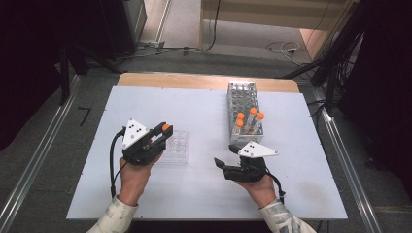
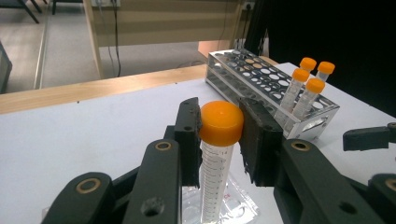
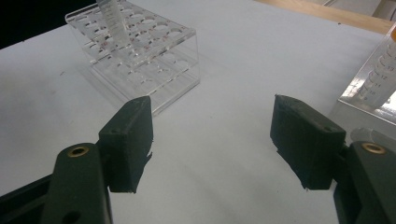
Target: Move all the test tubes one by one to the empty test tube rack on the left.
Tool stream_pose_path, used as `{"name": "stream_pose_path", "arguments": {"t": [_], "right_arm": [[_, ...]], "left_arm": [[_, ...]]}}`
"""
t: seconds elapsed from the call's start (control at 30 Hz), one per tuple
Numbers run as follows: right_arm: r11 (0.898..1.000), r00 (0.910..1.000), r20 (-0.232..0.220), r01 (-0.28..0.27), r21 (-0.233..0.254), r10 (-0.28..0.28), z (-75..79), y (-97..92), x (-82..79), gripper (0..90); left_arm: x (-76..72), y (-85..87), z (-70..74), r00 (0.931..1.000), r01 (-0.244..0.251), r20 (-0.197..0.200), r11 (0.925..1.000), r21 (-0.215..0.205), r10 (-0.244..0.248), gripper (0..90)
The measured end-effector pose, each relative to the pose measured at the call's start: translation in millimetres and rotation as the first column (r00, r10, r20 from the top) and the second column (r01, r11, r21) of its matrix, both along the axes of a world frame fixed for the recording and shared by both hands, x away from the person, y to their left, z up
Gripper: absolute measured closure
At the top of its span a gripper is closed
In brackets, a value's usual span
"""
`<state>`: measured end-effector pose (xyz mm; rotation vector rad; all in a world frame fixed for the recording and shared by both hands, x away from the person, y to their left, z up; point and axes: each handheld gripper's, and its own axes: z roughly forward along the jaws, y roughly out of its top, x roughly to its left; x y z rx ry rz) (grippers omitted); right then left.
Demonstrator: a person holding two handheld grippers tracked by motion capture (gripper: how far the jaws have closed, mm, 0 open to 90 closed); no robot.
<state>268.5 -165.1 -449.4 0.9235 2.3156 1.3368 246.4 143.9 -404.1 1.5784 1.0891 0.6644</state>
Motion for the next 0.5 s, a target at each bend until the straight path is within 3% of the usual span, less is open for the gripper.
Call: {"name": "stream_pose_path", "arguments": {"t": [0.4, 0.5], "right_arm": [[1.0, 1.0, 0.0, -0.002, -0.007, 0.002, -1.0, 0.8, -0.8, 28.7], [1.0, 1.0, 0.001, -0.001, -0.005, 0.001, -0.8, 0.5, -0.7, 28.7]], "left_arm": [[1.6, -13.3, -26.9, 0.9992, 0.007, -0.041, 0.9962, 0.086, -0.003, 69.2], [1.7, -14.2, -31.1, 0.9989, 0.0, -0.047, 0.996, 0.089, 0.004, 69.1]]}}
